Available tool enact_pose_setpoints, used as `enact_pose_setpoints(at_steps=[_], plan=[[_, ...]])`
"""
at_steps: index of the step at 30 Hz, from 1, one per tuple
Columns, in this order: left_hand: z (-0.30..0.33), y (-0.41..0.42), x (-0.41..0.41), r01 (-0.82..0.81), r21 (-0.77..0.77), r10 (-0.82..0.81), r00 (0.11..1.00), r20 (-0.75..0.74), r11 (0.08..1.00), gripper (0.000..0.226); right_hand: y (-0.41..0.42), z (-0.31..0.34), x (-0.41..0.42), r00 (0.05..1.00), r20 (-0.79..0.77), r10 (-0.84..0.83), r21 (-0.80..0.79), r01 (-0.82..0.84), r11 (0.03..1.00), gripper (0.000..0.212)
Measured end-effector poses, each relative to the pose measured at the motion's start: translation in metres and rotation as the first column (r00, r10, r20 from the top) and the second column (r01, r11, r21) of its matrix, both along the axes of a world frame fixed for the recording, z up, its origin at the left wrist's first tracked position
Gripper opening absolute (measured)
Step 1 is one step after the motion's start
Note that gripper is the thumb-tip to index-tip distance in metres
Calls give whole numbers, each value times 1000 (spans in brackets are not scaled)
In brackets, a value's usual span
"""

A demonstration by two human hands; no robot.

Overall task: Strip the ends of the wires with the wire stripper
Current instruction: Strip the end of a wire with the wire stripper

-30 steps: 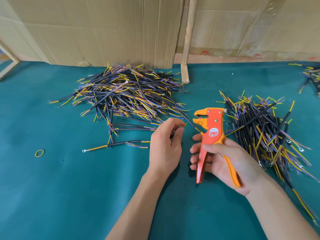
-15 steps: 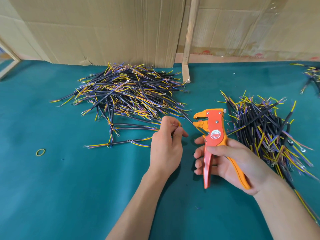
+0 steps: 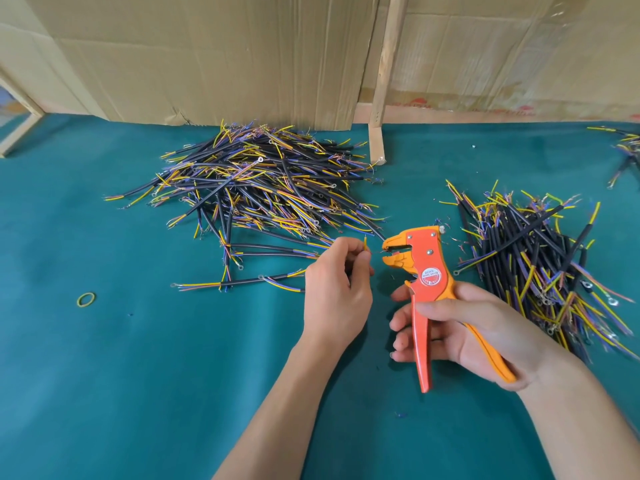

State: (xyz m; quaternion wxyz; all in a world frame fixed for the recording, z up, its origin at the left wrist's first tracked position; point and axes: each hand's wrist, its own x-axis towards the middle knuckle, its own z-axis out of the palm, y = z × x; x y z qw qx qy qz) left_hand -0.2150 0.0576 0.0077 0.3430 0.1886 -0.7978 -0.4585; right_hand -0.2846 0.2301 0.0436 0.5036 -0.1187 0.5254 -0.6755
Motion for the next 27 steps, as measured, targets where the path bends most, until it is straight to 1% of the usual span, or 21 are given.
enact_pose_setpoints(at_steps=[5,9,14,19,23,27], plan=[[-1,0,-1,7,-12,-7,1000,11,1000,6,-2,0,2,1000,-22,7,-6,-7,1000,56],[0,-1,-1,11,-18,-11,1000,8,1000,5,-4,0,4,1000,-23,10,5,-10,1000,60],[1,-1,0,15,-15,-15,1000,-12,1000,5,-6,0,5,999,-37,12,20,-11,1000,37],[0,-3,0,17,-24,-17,1000,-10,1000,5,-8,0,6,998,-52,41,16,-41,999,31],[1,-3,0,6,-21,-6,1000,-18,1000,8,-9,1,5,997,-66,41,5,-41,999,16],[3,-3,1,0,-28,-1,1000,-27,1000,8,-9,2,7,997,-72,28,19,-26,999,19]])
